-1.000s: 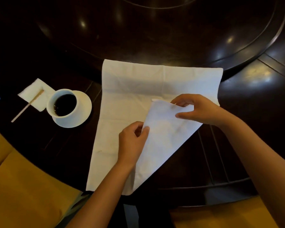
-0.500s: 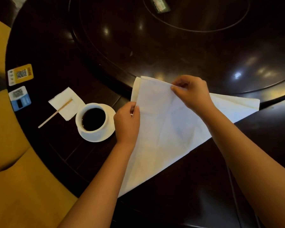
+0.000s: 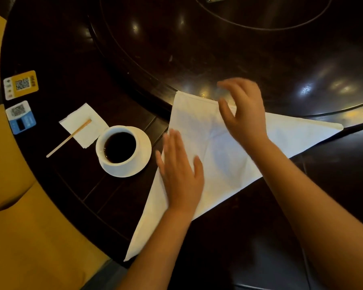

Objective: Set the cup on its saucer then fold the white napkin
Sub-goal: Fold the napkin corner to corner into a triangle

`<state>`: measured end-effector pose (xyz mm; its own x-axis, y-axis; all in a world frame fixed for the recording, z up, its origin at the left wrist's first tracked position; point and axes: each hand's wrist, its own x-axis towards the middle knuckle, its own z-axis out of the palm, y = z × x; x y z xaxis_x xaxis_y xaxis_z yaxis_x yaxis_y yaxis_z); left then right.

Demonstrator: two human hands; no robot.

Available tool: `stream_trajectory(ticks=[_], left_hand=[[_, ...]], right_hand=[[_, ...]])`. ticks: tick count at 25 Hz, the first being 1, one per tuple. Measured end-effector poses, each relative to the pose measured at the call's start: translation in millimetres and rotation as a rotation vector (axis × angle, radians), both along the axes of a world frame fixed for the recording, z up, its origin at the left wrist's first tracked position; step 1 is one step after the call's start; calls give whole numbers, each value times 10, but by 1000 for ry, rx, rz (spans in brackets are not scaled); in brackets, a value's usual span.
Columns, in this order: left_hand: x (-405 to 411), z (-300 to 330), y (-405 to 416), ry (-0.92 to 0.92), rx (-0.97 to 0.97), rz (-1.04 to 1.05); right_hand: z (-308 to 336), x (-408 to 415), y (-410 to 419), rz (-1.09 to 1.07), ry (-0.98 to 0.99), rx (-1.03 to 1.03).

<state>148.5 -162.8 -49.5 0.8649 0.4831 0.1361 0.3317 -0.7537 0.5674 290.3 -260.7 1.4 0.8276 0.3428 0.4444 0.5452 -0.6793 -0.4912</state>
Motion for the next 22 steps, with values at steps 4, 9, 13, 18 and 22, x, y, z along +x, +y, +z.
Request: stream_trajectory(ticks=[4,9,13,18,22], left_hand=[[-439,-280,-450,265,295,-327],[-451,-444,-432,438,407,-402],[-502,-409,-392,441,462,-559],[-770,-312,-325,403,492,-866],[-1121,-295,-311,275,352,-919]], right_hand=[[-475,-670,-559,190,63,-449],[-882,-901,-958,112,320,-783],[-922,-1221,-1079,-42,410,-708],[-886,-2018,-1228,-207,478,-597],[-859,-2627,-1186,-329,512,-536]])
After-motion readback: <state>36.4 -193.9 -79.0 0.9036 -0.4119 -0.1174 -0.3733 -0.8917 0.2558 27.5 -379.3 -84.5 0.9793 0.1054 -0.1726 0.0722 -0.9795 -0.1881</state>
